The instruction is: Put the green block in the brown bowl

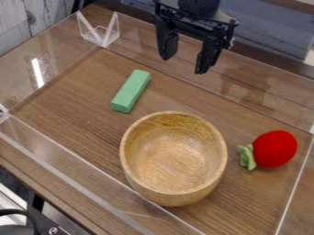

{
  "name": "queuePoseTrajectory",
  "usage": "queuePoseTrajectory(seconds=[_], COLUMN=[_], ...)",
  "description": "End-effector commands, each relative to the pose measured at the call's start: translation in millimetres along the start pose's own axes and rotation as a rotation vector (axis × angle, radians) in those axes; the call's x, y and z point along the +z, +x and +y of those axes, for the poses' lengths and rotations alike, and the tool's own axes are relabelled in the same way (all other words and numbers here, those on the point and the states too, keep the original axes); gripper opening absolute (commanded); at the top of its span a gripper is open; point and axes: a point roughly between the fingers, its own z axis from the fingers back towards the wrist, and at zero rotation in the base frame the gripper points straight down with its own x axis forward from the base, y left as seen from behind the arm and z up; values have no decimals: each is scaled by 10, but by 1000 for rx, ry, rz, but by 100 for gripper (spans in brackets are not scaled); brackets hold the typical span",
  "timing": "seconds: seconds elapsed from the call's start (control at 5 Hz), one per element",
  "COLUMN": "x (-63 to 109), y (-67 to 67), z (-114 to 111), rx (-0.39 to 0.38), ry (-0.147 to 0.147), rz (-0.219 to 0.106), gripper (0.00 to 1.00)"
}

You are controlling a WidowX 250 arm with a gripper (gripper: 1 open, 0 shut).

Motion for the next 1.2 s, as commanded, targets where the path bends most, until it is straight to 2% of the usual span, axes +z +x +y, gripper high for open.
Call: queuePoseTrajectory(seconds=[0.0,0.2,0.6,0.8,1.0], x=[-72,-104,-229,-300,-405], y=[4,-31,-298,-291,-244], z=[27,217,773,854,871], rx=[23,71,189,230,264], ry=[-3,-5,-33,-40,-47], rz=[27,18,-43,-83,-98], gripper=[100,100,100,100,100])
